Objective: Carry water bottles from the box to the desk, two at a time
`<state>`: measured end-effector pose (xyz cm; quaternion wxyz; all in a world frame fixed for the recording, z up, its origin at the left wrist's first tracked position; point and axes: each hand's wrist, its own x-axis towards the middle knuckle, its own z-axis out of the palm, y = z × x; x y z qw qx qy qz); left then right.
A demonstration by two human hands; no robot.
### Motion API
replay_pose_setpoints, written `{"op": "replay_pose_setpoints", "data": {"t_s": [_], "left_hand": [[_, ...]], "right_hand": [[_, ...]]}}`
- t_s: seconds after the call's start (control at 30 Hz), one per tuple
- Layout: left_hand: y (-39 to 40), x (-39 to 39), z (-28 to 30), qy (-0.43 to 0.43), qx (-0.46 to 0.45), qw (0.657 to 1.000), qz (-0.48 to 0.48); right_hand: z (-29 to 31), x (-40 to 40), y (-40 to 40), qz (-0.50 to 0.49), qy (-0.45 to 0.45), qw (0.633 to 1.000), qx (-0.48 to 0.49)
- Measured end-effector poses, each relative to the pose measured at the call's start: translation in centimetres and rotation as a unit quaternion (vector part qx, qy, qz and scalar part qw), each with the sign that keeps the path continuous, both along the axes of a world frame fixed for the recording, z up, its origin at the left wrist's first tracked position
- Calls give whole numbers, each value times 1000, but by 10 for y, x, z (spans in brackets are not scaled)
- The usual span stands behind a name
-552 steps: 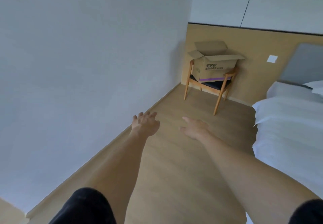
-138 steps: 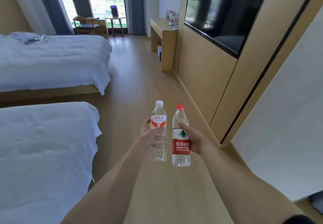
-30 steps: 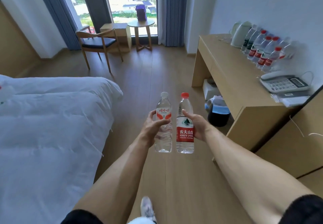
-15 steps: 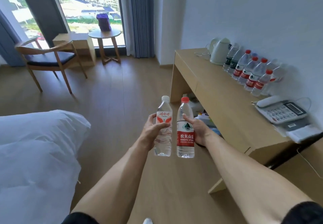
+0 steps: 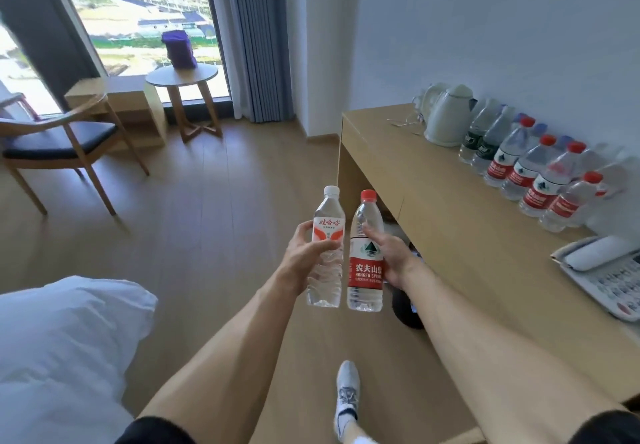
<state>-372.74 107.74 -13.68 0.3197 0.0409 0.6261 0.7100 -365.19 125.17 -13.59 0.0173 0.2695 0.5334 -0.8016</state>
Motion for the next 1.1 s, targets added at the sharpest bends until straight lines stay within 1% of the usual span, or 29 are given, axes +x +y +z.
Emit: {"op": "replay_pose_setpoints", "data": {"t_s": [0.13, 0.23, 0.33, 0.43, 0.6, 0.7, 0.83, 0.97, 1.1], "left_hand": [[33, -68, 0, 11, -14, 1000, 15], [58, -119, 10, 3, -12, 999, 42], [86, -167, 17, -7, 7, 998, 60], [113, -205, 17, -9, 15, 998, 68], [153, -257, 15, -6, 23, 998, 55], [182, -290, 14, -3, 25, 999, 31], [230, -337, 9, 1, 31, 999, -21], [286, -387, 3, 1, 34, 994, -101], [343, -435, 5, 0, 29, 982, -188]], "right_hand": [[-4, -78, 34, 15, 9, 1000, -14], [2, -136, 61, 33, 7, 999, -18], [7, -186, 86, 40, 15, 999, -30], [11, -225, 108, 47, 18, 998, -30], [8, -271, 149, 43, 11, 998, -33], [8, -294, 173, 25, 16, 999, -33], [0, -322, 214, -30, 16, 999, -26], [-7, -350, 253, -109, 6, 994, -9], [-7, -372, 284, -190, 8, 982, -9]]}}
